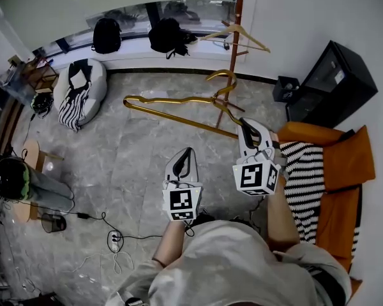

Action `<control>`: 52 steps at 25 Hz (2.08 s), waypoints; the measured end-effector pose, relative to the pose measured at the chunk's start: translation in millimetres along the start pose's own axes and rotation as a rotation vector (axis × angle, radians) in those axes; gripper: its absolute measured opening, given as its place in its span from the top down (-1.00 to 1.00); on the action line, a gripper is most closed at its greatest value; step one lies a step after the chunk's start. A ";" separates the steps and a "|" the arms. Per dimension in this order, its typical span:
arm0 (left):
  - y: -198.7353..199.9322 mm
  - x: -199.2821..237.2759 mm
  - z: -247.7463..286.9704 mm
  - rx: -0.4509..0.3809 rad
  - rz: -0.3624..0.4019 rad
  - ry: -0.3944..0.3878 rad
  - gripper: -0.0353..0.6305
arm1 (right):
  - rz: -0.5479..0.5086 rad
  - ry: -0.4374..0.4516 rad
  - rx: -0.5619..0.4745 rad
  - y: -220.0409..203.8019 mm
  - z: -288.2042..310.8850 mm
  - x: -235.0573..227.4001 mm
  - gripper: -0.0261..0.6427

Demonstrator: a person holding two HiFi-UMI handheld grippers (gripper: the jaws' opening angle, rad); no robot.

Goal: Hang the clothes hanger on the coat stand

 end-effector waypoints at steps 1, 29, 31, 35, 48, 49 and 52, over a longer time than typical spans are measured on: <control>-0.3 6.2 -1.7 0.000 0.002 -0.002 0.87 | -0.002 -0.003 0.000 2.8 3.6 4.1 0.91; 1.1 147.7 139.8 0.029 -0.010 -0.071 0.87 | -0.009 -0.070 0.040 -0.8 199.8 2.1 0.91; 6.0 158.2 163.0 0.027 -0.004 -0.084 0.87 | -0.006 -0.081 0.041 -7.1 220.0 -5.3 0.91; 13.4 171.1 210.7 0.029 0.010 -0.115 0.87 | -0.003 -0.081 0.063 -22.5 257.8 -20.8 0.91; 20.9 187.4 314.7 0.045 0.007 -0.190 0.87 | -0.012 -0.076 0.101 -61.1 338.7 -62.9 0.91; 21.8 188.9 318.3 0.048 0.009 -0.194 0.87 | -0.012 -0.076 0.102 -61.4 341.3 -63.4 0.91; 24.8 193.1 329.7 0.047 0.018 -0.203 0.87 | -0.007 -0.076 0.108 -63.6 347.1 -64.9 0.91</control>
Point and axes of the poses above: the fingertips, and each gripper's own axes: z forward along the fingers, x to its left, y out of its top, the point moved 10 cm from there along -z, backward along the fingers, and after that the axes turned 14 degrees about -y, right-handed, at the moved point
